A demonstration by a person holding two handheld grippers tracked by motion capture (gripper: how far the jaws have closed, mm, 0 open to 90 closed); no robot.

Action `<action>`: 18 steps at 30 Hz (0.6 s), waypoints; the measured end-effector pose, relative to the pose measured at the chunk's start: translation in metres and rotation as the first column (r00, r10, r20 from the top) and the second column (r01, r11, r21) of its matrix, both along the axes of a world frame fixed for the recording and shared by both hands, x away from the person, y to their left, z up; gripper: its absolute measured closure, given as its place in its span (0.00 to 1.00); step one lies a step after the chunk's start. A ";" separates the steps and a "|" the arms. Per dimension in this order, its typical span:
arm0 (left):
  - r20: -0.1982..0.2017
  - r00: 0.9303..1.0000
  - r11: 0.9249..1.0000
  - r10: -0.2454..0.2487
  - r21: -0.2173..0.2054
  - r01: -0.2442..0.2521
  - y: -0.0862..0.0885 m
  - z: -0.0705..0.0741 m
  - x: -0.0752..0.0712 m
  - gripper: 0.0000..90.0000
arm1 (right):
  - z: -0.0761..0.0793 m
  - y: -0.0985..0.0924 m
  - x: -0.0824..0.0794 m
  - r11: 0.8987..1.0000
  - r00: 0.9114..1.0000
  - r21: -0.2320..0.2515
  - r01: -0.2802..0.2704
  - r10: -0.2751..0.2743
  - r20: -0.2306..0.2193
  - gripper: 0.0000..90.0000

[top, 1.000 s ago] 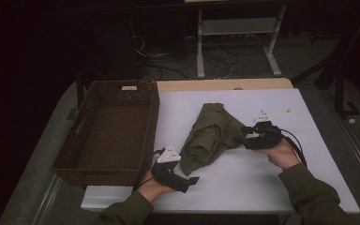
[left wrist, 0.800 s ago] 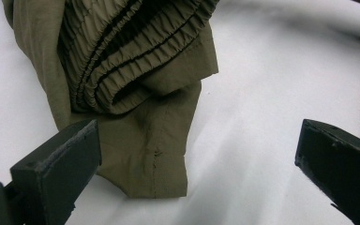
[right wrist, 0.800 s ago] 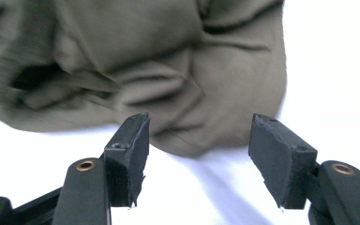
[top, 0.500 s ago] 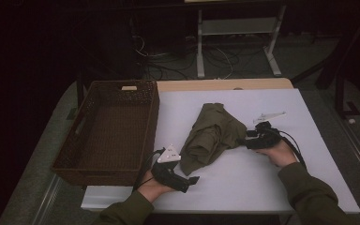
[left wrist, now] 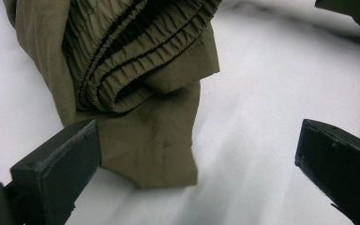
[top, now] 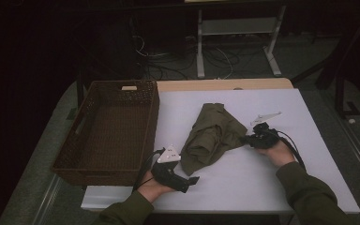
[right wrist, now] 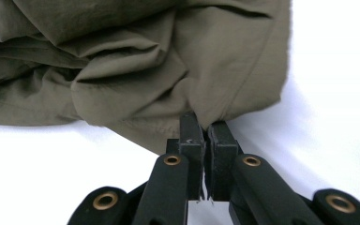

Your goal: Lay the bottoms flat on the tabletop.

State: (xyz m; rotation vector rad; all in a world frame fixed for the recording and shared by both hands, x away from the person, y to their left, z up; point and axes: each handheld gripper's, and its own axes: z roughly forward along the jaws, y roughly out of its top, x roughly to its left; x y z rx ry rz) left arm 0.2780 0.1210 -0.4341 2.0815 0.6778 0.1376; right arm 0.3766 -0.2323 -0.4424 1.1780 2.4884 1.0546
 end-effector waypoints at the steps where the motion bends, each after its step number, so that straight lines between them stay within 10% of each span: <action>1: 0.000 1.000 1.000 0.000 0.000 0.000 0.000 0.000 0.000 0.00 | 0.001 -0.003 -0.001 1.000 1.000 0.000 0.005 -0.005 0.003 0.96; 18: -0.001 1.000 1.000 0.002 -0.004 -0.002 0.000 0.000 0.000 0.00 | 0.012 -0.030 -0.018 0.998 0.998 -0.016 0.057 -0.057 0.005 0.96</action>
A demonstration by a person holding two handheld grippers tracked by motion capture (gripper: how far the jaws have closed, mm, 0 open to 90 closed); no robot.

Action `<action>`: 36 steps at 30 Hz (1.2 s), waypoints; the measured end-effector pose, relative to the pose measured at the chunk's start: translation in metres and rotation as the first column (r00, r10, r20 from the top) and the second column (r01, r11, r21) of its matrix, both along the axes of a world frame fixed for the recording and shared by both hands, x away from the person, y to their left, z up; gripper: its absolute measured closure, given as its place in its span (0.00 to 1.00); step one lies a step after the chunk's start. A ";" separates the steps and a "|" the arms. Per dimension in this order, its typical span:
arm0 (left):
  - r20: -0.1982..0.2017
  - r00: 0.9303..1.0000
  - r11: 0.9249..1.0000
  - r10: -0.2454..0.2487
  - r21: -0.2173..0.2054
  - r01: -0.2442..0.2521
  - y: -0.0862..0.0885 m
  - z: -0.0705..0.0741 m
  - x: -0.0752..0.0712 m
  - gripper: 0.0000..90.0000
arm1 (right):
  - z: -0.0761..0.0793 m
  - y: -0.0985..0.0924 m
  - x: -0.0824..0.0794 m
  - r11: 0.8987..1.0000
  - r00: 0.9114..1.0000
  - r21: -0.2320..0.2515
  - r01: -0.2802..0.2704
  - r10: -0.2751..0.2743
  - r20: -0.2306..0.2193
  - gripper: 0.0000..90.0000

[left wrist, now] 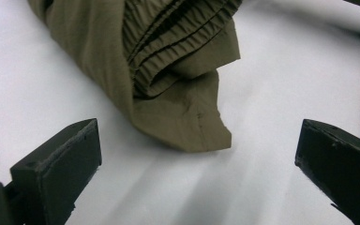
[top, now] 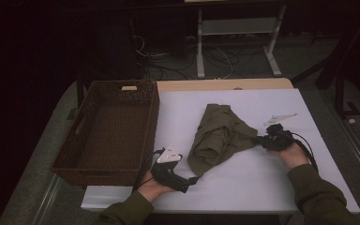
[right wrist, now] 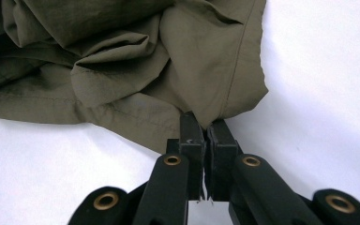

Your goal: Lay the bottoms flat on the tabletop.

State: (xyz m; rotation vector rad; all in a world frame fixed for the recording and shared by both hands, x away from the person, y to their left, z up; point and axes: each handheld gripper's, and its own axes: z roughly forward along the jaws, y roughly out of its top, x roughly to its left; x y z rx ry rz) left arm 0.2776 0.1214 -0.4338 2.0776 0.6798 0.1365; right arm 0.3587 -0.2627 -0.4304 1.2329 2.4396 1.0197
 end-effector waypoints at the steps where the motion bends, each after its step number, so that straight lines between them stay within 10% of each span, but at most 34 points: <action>1: 0.000 1.000 1.000 0.000 0.000 0.000 0.000 0.000 0.000 0.00 | 0.001 -0.002 -0.002 1.000 1.000 -0.003 0.003 -0.003 -0.002 0.96; 19: 0.001 1.000 1.000 -0.002 0.003 0.002 -0.002 0.000 0.000 0.00 | -0.002 -0.043 -0.065 0.999 0.999 -0.025 0.030 -0.031 -0.023 0.96; 26: 0.002 1.000 1.000 -0.004 0.007 0.004 -0.003 -0.001 0.000 0.00 | -0.006 -0.041 -0.066 0.998 1.000 -0.054 0.019 -0.020 -0.018 0.94; 36: 0.002 1.000 1.000 -0.009 0.006 0.009 -0.004 -0.001 0.000 0.00 | 0.004 -0.048 -0.070 0.999 0.999 0.048 0.022 -0.023 0.038 0.64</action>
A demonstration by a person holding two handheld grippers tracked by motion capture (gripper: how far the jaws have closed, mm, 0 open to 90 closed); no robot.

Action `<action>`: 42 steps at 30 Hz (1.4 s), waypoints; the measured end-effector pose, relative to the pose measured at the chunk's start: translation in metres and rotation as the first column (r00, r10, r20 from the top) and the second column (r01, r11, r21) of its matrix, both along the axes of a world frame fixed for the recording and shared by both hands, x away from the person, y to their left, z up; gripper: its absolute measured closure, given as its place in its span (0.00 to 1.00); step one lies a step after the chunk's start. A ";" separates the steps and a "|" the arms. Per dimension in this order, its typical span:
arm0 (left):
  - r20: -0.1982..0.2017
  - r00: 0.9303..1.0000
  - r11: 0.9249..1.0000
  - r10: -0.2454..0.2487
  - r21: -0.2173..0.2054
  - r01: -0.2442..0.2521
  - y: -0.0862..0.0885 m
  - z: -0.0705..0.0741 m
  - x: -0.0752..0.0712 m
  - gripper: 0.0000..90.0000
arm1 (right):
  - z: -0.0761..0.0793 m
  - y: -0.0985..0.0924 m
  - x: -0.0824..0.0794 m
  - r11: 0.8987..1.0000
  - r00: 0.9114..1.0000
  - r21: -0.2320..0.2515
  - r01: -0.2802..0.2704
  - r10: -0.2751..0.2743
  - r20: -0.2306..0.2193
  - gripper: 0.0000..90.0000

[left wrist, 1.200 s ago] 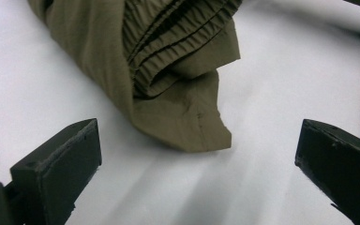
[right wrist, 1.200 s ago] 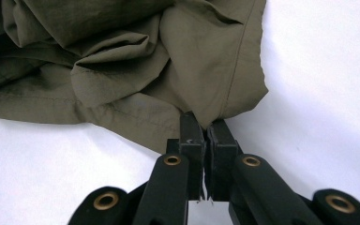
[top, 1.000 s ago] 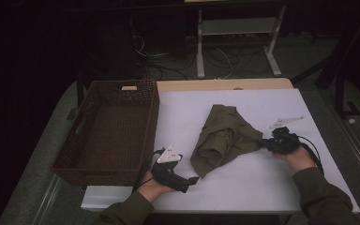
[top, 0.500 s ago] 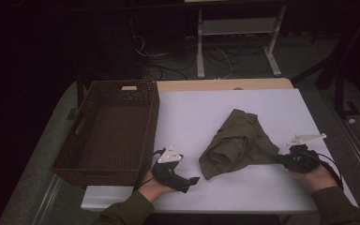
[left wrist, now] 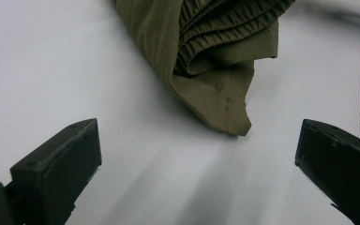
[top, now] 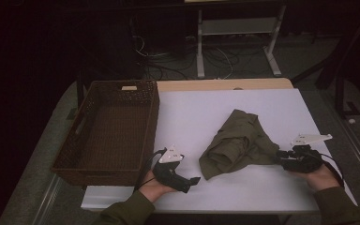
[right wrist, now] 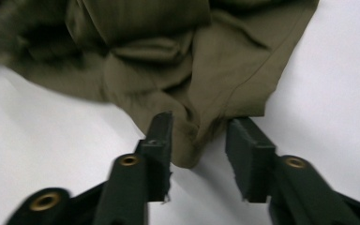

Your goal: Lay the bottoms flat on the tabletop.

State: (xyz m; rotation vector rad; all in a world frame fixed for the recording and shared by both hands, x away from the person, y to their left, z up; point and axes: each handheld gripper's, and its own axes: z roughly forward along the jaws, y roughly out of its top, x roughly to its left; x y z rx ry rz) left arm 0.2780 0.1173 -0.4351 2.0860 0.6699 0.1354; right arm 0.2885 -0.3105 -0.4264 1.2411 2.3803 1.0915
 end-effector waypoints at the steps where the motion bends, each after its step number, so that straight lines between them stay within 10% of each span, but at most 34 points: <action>1: 0.000 1.000 1.000 0.000 0.001 0.000 0.000 0.000 0.000 0.00 | 0.002 0.000 0.000 1.000 1.000 0.013 0.002 -0.002 0.007 0.62; 13: -0.003 1.000 1.000 0.002 -0.001 -0.002 0.000 0.000 0.001 0.00 | 0.017 0.013 -0.005 0.997 0.996 0.077 -0.032 0.025 0.087 0.55; 25: -0.006 1.000 1.000 0.003 -0.003 -0.003 0.001 -0.001 0.001 0.00 | 0.006 0.041 0.002 0.988 0.990 0.060 -0.143 0.142 0.014 0.98; 42: -0.003 1.000 1.000 0.010 -0.002 -0.010 0.002 -0.001 0.001 0.00 | -0.005 0.068 0.019 0.984 0.985 0.041 -0.173 0.174 -0.017 0.99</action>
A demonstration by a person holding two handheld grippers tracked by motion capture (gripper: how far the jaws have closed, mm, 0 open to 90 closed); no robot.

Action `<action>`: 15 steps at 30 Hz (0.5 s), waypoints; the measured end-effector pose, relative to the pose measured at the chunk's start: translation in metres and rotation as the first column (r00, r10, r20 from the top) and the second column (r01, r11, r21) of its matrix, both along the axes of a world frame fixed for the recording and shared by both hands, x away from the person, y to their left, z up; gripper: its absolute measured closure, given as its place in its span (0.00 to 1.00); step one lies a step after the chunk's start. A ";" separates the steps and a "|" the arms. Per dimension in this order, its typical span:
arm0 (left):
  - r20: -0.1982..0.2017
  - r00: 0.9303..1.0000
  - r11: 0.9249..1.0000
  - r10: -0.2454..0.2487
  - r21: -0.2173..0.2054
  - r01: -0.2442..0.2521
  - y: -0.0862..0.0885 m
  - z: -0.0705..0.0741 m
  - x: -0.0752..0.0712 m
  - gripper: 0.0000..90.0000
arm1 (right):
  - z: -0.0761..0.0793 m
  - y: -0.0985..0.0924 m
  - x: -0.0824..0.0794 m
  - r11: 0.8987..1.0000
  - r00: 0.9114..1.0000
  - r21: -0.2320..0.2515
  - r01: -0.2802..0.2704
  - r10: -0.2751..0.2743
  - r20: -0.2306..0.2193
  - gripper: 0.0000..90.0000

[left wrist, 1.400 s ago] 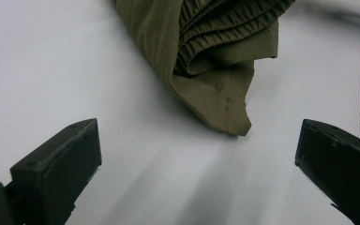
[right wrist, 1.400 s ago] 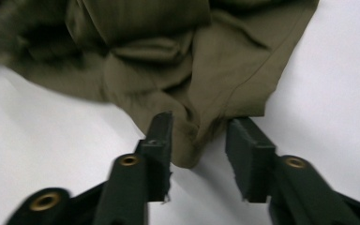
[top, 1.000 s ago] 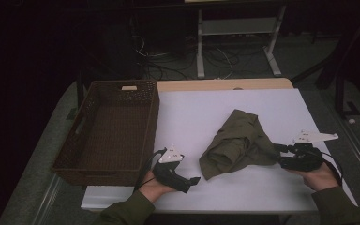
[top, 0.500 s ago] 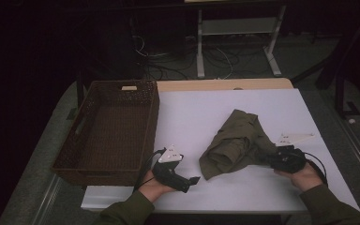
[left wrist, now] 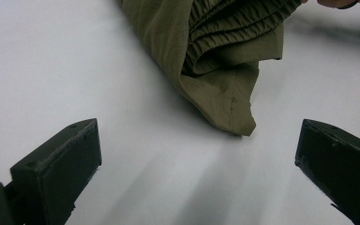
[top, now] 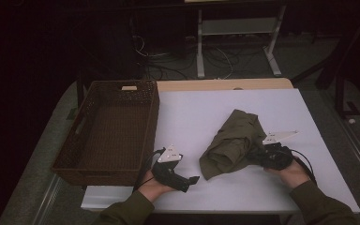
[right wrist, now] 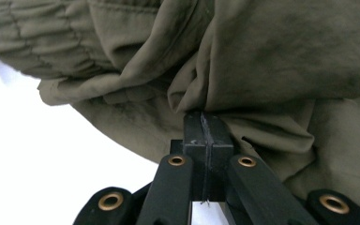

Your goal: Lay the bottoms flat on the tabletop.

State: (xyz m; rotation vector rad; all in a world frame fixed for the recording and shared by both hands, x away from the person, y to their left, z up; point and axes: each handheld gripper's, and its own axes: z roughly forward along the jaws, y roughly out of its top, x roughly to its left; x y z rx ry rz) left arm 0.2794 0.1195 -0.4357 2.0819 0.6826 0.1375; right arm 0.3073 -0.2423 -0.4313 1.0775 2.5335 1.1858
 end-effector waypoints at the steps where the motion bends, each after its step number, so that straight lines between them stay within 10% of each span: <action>1: -0.001 1.000 1.000 -0.001 0.001 0.001 0.000 0.000 0.000 0.00 | 0.000 0.000 0.001 1.000 1.000 0.002 0.002 -0.002 0.001 0.99; 15: 0.000 1.000 1.000 -0.001 0.001 0.001 0.000 0.000 0.000 0.00 | 0.004 0.005 0.008 1.000 1.000 0.018 -0.005 0.004 0.021 0.99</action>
